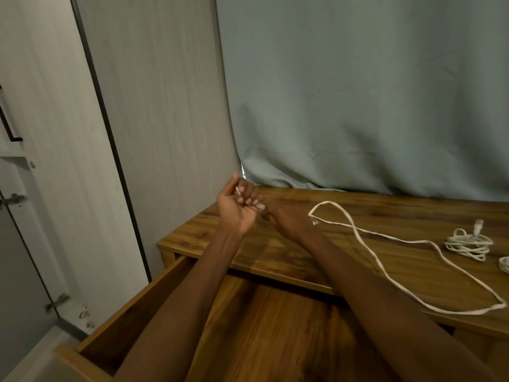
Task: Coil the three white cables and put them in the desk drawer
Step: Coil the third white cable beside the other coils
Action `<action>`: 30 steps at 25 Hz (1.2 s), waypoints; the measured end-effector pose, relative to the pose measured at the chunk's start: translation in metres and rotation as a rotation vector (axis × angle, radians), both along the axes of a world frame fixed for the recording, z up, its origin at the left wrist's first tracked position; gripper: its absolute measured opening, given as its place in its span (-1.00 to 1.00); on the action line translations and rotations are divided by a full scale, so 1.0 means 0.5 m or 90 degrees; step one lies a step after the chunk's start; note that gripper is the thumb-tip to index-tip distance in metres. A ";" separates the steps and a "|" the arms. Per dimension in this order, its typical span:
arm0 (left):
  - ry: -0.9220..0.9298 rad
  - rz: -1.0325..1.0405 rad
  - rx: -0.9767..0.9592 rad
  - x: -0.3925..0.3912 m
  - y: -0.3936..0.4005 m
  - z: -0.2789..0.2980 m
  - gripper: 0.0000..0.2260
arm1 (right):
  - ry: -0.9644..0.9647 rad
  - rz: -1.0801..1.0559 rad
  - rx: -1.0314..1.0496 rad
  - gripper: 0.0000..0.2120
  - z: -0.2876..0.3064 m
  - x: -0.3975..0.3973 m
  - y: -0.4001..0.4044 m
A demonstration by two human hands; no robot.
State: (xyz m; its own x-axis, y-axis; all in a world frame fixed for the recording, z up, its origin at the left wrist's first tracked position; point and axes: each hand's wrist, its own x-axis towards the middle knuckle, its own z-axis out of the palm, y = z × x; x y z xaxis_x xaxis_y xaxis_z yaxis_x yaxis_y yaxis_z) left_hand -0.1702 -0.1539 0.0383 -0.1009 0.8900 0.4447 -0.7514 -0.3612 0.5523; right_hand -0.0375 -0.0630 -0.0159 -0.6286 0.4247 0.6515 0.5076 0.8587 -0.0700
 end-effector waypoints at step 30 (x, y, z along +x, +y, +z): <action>0.033 -0.101 -0.028 -0.048 0.016 0.026 -0.66 | -0.123 -0.149 0.026 -0.57 -0.001 0.014 0.007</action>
State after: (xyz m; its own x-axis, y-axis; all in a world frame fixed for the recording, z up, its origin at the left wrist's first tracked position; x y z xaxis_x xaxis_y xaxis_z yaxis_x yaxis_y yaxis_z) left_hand -0.1943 -0.1458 0.0516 0.0644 0.9119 0.4053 -0.7669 -0.2146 0.6048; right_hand -0.0308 -0.0596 -0.0165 -0.6304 0.5490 0.5489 0.6930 0.7166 0.0791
